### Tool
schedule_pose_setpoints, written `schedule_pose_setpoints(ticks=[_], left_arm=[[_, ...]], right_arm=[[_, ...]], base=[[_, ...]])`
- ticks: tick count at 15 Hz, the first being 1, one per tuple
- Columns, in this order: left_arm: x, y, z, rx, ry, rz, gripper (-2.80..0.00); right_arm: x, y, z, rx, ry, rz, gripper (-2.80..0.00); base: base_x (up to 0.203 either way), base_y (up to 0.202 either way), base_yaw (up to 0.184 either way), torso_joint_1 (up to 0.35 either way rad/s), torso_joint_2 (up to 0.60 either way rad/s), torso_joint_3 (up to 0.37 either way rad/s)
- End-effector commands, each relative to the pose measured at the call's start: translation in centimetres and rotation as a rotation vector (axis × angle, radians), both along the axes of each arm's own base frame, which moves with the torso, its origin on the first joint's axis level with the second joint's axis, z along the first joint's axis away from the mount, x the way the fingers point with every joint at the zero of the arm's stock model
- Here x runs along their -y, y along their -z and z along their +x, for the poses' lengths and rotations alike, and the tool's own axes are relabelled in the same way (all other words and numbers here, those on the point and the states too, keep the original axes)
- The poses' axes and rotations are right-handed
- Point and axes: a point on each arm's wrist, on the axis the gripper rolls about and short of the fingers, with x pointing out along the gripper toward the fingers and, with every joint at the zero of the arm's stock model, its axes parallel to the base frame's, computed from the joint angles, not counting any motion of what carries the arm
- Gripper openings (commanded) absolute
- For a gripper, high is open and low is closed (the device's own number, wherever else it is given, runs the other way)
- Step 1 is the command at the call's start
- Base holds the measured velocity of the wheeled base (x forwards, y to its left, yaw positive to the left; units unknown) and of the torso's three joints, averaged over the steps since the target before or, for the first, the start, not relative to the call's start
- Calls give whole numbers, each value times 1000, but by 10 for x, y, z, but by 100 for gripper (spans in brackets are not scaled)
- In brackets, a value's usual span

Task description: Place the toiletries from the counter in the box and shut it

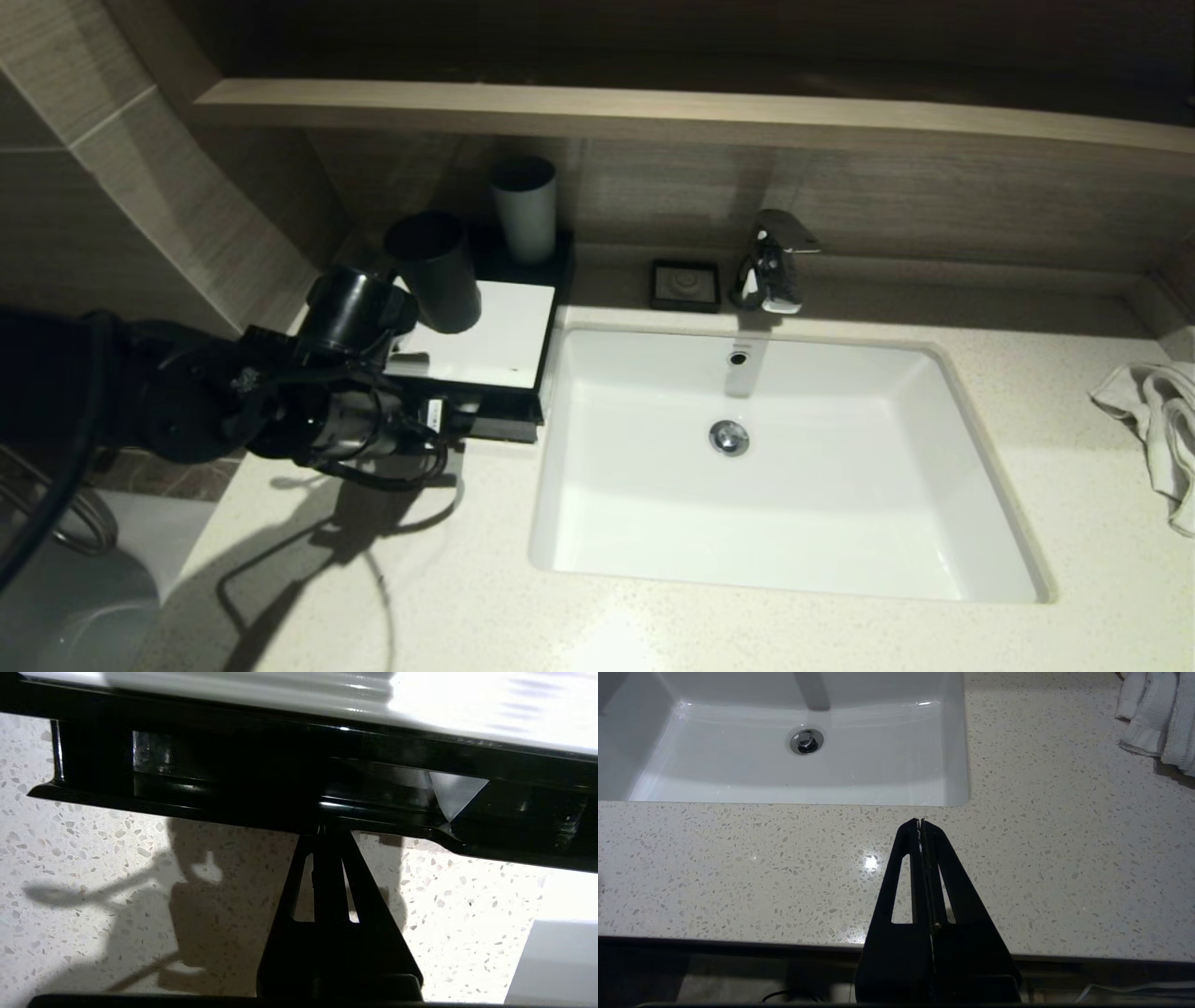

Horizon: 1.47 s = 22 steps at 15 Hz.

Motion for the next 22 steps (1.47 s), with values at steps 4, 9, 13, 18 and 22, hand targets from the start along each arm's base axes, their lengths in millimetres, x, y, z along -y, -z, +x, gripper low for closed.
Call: schedule_pose_setpoints(ticks=[4, 9, 13, 18, 22], left_arm=[[4, -7, 11, 34, -12, -12, -280], [5, -13, 15, 59, -17, -22, -280], [5, -17, 18, 91, -32, -33, -280], [-1, -26, 5, 102, -36, -33, -280], [-13, -32, -25, 99, -30, -31, -280]], right_arm=[[0, 0, 0, 0, -1, 0, -280], [0, 0, 0, 0, 0, 0, -280], [0, 0, 0, 0, 1, 0, -280], [0, 0, 0, 0, 1, 0, -280], [0, 0, 0, 0, 0, 0, -280]], base=[[0, 0, 0, 0, 0, 0], [0, 0, 0, 0, 0, 0], [0, 0, 0, 0, 0, 0], [0, 0, 0, 0, 0, 0], [0, 0, 0, 0, 0, 0]])
